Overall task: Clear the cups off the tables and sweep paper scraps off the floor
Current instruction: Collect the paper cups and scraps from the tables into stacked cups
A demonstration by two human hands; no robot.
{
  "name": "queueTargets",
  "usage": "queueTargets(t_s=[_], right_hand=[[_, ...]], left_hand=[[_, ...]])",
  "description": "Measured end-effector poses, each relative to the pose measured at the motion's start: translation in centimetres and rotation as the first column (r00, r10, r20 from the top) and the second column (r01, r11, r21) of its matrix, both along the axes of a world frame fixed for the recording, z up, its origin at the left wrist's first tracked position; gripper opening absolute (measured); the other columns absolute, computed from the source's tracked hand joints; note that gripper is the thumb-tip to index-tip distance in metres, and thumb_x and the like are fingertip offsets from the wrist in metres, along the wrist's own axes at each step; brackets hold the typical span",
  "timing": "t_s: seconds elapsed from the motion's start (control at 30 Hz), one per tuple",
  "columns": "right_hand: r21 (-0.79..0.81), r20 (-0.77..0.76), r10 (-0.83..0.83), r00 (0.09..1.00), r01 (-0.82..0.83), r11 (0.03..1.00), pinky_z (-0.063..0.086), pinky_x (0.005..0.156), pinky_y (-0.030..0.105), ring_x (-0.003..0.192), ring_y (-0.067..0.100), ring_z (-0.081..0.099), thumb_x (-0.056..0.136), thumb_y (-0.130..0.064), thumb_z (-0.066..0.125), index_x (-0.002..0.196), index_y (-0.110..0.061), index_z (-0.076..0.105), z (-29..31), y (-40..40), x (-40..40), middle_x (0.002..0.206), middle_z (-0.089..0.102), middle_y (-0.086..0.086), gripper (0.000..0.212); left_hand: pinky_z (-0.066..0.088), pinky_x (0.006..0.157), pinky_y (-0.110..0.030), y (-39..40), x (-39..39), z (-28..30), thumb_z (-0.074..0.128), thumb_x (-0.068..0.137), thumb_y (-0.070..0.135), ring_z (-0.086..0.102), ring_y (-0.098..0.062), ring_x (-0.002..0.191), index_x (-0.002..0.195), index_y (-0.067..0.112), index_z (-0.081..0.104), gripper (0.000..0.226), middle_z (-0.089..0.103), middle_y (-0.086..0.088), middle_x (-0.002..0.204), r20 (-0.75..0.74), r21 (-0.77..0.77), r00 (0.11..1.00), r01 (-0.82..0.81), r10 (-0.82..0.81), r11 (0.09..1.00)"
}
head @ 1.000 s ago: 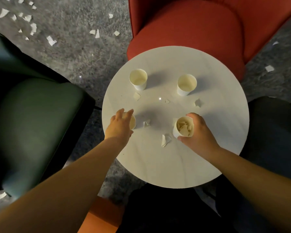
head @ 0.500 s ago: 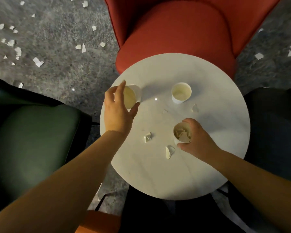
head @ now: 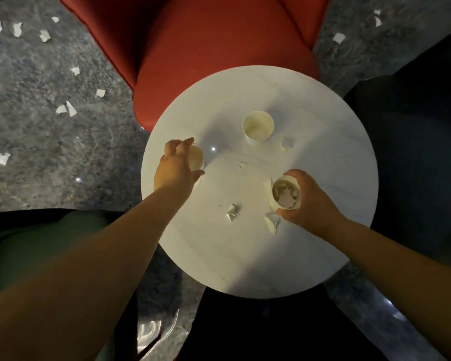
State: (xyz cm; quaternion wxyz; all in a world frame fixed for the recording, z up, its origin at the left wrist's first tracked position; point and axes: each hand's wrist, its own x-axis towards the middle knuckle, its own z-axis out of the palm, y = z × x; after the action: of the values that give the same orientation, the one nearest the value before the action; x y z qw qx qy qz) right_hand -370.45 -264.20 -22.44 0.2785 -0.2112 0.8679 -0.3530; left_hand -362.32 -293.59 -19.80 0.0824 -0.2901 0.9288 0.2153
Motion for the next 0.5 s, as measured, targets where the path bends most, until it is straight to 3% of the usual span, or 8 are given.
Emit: queueTargets(t_s=[0.13, 0.2, 0.33, 0.4, 0.5], right_hand=[[0.007, 0.001, -0.008, 1.0, 0.008, 1.0, 0.036, 0.084, 0.017, 0.106, 0.008, 0.048, 0.059, -0.028, 0.087, 0.117, -0.033, 0.04, -0.4, 0.0, 0.2, 0.114, 0.048, -0.009, 0.075], [0.011, 0.015, -0.025, 1.0, 0.025, 1.0, 0.038, 0.083, 0.019, 0.106, 0.01, 0.05, 0.059, -0.028, 0.087, 0.116, -0.034, 0.04, -0.4, 0.0, 0.0, 0.115, 0.049, -0.007, 0.074], [0.014, 0.015, -0.058, 0.998, 0.058, 0.998, 0.049, 0.083, 0.027, 0.104, 0.012, 0.054, 0.06, -0.031, 0.085, 0.115, -0.035, 0.041, 0.0, 0.1, -0.5, 0.115, 0.051, -0.006, 0.071], [0.008, 0.021, -0.085, 0.996, 0.085, 0.996, 0.051, 0.083, 0.029, 0.102, 0.012, 0.055, 0.061, -0.032, 0.084, 0.116, -0.033, 0.042, 0.4, 0.2, -0.7, 0.115, 0.052, -0.005, 0.07], [-0.041, 0.023, -0.13, 0.991, 0.131, 0.991, 0.053, 0.083, 0.027, 0.1, 0.008, 0.057, 0.064, -0.03, 0.084, 0.115, -0.028, 0.047, 0.9, 0.2, -1.2, 0.11, 0.054, -0.009, 0.063]], left_hand=[[0.049, 0.099, -0.043, 0.3, -0.3, 0.3, 0.078, 0.081, 0.031, 0.053, -0.032, 0.119, 0.145, 0.024, 0.038, 0.076, 0.037, -0.008, 0.144, -0.013, 0.039, 1.0, -0.004, 0.004, 0.999], [0.052, 0.096, -0.042, 1.1, -0.4, 1.1, 0.077, 0.082, 0.033, 0.052, -0.03, 0.12, 0.145, 0.023, 0.038, 0.075, 0.038, -0.009, 0.142, -0.166, 0.006, 0.986, -0.033, 0.033, 0.999], [0.044, 0.099, -0.025, 3.7, -2.4, 3.5, 0.074, 0.083, 0.033, 0.046, -0.025, 0.122, 0.144, 0.011, 0.038, 0.074, 0.039, -0.015, 0.137, -0.54, 0.032, 0.841, -0.03, 0.042, 0.999], [0.041, 0.098, -0.022, 5.1, -4.3, 4.3, 0.075, 0.082, 0.036, 0.047, -0.025, 0.122, 0.143, 0.009, 0.039, 0.076, 0.042, -0.015, 0.137, -0.565, 0.059, 0.824, -0.012, 0.044, 0.998], [0.044, 0.094, -0.027, 6.8, -7.4, 4.4, 0.079, 0.077, 0.042, 0.05, -0.026, 0.121, 0.144, 0.012, 0.04, 0.083, 0.044, -0.01, 0.14, -0.463, 0.074, 0.886, 0.024, 0.013, 0.997]])
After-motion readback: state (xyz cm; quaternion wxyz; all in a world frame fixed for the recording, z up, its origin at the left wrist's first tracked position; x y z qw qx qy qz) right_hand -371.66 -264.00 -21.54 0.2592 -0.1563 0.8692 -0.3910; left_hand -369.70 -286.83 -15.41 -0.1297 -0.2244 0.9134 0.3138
